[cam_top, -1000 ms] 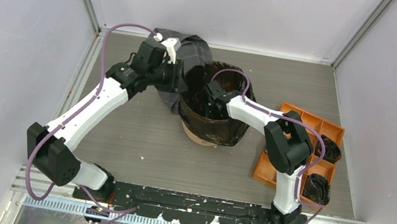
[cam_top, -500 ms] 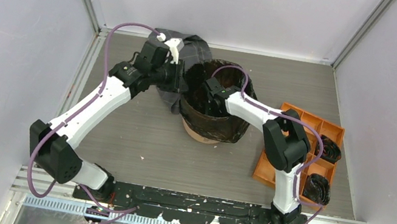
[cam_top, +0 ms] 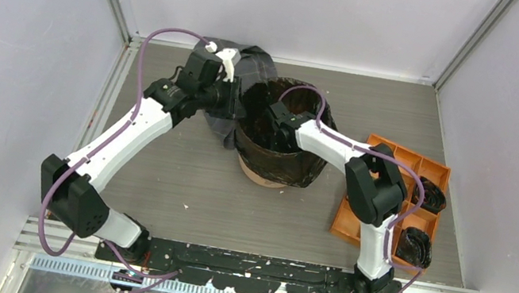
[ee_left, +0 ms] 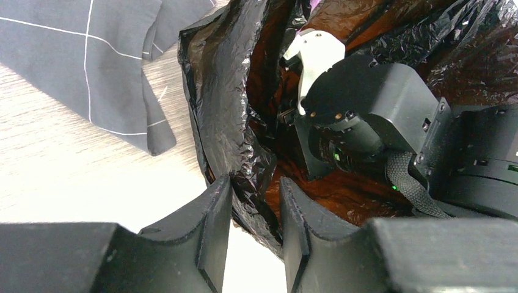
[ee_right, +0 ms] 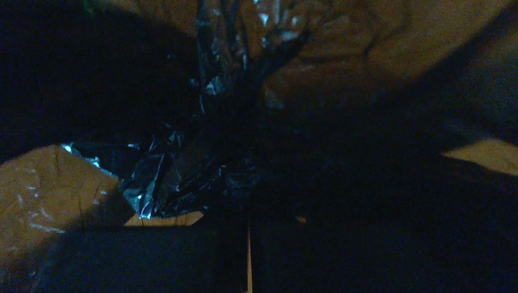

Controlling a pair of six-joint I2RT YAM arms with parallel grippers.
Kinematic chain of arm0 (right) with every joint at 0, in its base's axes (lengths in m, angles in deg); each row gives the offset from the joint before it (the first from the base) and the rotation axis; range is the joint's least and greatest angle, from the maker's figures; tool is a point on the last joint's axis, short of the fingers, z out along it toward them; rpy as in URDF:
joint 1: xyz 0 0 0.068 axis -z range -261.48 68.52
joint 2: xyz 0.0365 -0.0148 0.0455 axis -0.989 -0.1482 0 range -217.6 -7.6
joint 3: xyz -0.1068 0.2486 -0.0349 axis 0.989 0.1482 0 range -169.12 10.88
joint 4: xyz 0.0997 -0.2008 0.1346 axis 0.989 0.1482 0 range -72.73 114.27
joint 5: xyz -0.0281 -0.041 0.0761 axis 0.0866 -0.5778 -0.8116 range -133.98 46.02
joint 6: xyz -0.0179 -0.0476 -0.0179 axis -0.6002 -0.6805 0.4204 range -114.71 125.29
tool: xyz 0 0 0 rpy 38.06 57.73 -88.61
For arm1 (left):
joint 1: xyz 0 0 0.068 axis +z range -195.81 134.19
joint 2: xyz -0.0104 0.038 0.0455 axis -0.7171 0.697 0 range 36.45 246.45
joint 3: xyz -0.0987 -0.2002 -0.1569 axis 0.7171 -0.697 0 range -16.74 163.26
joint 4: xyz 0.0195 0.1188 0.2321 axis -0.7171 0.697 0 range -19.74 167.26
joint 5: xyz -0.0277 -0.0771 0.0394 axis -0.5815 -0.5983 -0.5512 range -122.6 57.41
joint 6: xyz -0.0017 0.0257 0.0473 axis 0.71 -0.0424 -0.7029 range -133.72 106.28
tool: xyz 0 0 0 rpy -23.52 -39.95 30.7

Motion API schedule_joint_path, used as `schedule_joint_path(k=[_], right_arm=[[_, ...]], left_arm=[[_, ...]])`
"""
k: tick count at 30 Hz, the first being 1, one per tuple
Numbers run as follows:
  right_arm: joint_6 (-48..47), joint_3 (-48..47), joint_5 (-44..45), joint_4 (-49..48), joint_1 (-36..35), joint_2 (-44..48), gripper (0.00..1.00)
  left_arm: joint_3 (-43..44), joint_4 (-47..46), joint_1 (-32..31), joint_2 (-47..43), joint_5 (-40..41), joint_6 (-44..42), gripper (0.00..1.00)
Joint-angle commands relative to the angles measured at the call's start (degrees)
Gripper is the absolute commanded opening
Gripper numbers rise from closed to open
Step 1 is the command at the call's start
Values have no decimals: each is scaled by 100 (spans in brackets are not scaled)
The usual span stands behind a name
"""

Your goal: Put the trash bags into the trash bin

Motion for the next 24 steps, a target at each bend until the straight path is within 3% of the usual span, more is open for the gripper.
schedule_joint_path(k=[1,24], right_arm=[[-60,-119,130,30,-74,492,2],[-145,-566,572,332,-175,853,5]], left_arm=[[212,9,-7,42,16,-124,35],[314,80,-42,61,82,-168,34]])
